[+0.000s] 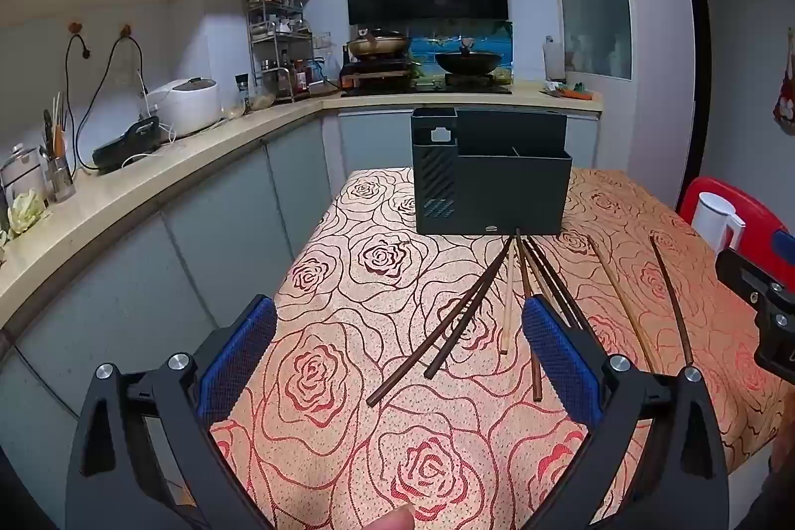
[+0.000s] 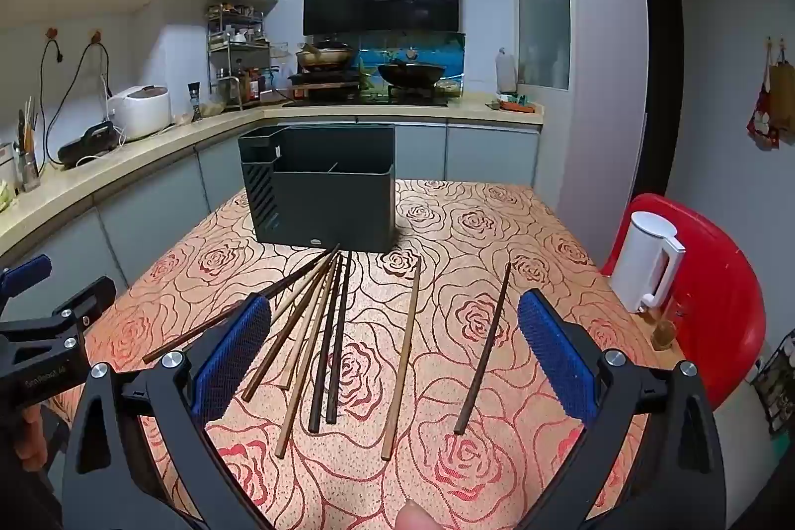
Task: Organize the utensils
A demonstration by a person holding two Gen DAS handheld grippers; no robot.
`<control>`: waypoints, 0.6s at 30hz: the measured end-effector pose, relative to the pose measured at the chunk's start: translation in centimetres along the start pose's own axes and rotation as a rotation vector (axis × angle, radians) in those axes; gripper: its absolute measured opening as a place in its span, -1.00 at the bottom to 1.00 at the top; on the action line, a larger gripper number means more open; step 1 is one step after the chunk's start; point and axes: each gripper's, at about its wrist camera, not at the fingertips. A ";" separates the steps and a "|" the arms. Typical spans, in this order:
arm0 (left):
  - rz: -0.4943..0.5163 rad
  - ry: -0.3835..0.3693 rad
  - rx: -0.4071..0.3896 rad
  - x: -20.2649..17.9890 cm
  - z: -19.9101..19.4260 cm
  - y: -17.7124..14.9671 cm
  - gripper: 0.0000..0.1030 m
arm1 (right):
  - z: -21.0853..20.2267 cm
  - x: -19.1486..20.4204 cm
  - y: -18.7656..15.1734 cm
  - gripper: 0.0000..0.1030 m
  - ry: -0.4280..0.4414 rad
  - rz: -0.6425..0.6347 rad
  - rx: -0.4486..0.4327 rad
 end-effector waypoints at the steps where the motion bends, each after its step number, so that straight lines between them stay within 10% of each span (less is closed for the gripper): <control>1: 0.007 0.005 -0.008 0.0 -0.1 0.0 0.86 | 0.1 0.0 0.0 0.87 0.003 0.006 0.012; 18: 0.013 0.002 -0.005 -0.7 -0.6 0.0 0.86 | -0.7 0.1 -0.3 0.87 0.001 0.010 -0.005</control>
Point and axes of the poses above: each gripper's, at about its wrist camera, not at the fingertips, and z roughly the way its jaws point, x to its left, y to its top, and after that the axes turned 2 degrees about -z, right-handed
